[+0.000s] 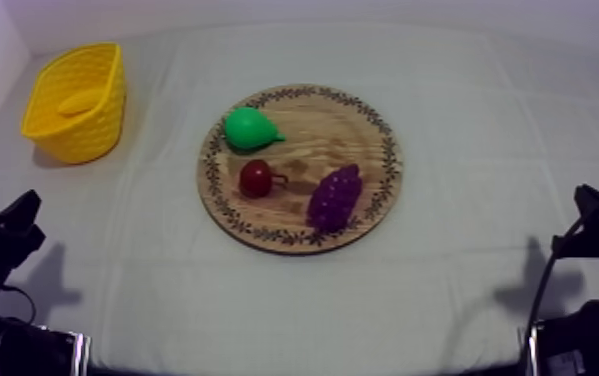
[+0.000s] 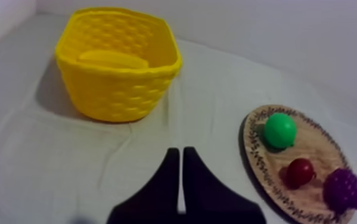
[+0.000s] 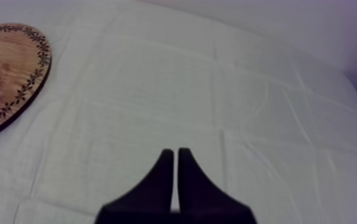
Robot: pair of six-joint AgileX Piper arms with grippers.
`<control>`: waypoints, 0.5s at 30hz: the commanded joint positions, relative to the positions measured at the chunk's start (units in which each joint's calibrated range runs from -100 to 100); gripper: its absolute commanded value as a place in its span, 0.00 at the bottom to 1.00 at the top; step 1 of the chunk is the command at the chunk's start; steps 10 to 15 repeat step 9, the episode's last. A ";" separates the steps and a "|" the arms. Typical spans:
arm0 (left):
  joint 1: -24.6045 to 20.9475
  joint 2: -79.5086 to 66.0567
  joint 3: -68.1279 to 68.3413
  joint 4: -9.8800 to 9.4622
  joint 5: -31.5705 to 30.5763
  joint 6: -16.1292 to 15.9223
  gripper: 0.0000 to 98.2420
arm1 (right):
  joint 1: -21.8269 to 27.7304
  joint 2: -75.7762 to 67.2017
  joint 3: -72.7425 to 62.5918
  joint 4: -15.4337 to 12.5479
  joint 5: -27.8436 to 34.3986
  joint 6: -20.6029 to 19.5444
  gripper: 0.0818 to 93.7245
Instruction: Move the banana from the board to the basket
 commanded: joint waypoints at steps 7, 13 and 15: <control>0.02 0.00 0.08 0.04 0.00 -0.94 0.00 | -0.01 -0.04 -0.03 0.02 -0.03 0.01 0.01; 0.02 0.00 0.08 0.04 0.00 -0.97 0.00 | -0.01 -0.04 -0.03 0.02 -0.03 0.01 0.01; 0.02 0.00 0.08 0.04 0.00 -0.97 0.00 | -0.01 -0.04 -0.03 0.02 -0.03 0.01 0.01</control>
